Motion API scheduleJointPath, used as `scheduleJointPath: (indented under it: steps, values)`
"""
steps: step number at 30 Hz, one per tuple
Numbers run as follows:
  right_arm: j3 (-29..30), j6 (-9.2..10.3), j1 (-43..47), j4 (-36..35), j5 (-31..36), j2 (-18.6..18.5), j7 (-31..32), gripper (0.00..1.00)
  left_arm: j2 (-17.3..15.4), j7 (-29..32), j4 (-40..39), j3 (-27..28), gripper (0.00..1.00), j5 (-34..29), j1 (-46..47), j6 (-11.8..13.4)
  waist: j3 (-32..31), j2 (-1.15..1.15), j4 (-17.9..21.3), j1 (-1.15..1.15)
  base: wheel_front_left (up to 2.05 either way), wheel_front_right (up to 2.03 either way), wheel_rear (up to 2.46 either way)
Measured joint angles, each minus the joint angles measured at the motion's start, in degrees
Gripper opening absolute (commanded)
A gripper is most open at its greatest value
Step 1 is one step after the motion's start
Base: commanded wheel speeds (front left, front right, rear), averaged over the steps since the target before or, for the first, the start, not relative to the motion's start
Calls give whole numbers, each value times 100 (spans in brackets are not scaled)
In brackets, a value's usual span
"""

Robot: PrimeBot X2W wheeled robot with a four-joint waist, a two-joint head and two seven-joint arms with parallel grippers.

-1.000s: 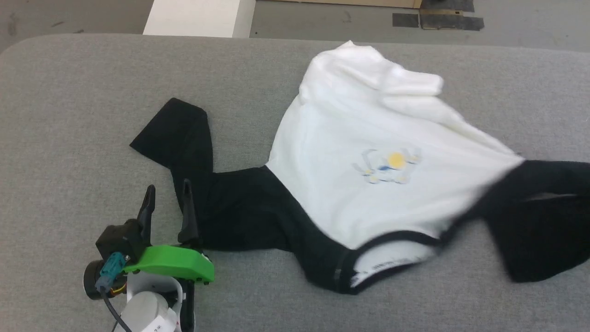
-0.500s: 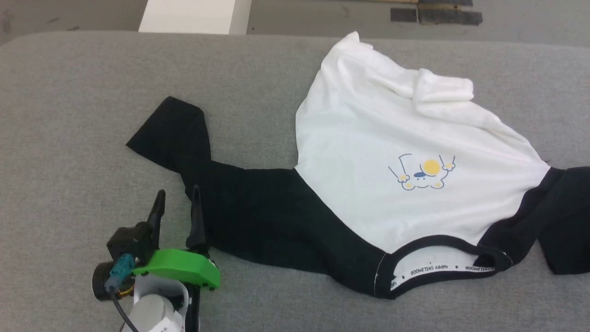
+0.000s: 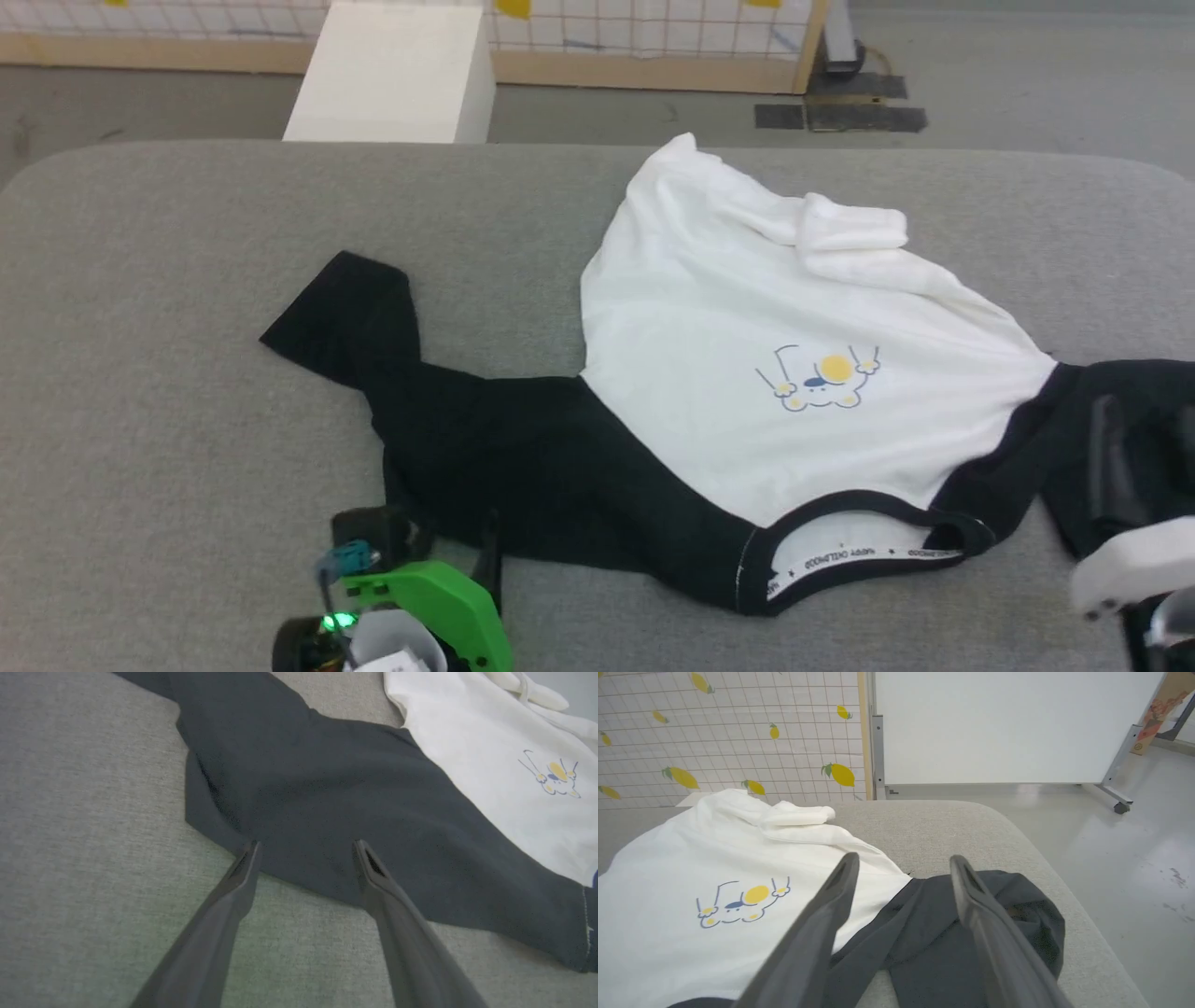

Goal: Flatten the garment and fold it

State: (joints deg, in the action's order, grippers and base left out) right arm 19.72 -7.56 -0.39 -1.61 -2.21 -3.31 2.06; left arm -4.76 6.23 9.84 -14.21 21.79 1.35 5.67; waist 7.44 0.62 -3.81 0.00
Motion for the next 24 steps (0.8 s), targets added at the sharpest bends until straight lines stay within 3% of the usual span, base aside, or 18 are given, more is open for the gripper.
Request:
scheduleJointPath:
  steps: [4, 14, 19, 24]
  values:
    - [-505, 0, 319, -193, -412, 38, -182, 100, 43, 646, -13, -163, 100, 175, -69, 46, -54, 0, 155, 0, 0, 0, 0]
    - [-1125, 0, 487, -104, -733, 41, -297, 100, 32, 1392, 7, -194, 100, 241, -72, 349, -96, 0, 590, 0, 0, 0, 0]
    - [-1199, 0, 488, -108, -871, 40, -311, 100, -236, 1644, -47, -535, 100, -30, -28, 292, -50, 0, 760, 0, 0, 0, 0]
    - [-1237, 0, 488, -111, -957, 40, -311, 100, -628, 2027, -24, -1100, 100, -686, 258, 113, 53, 0, 806, 0, 0, 0, 0]
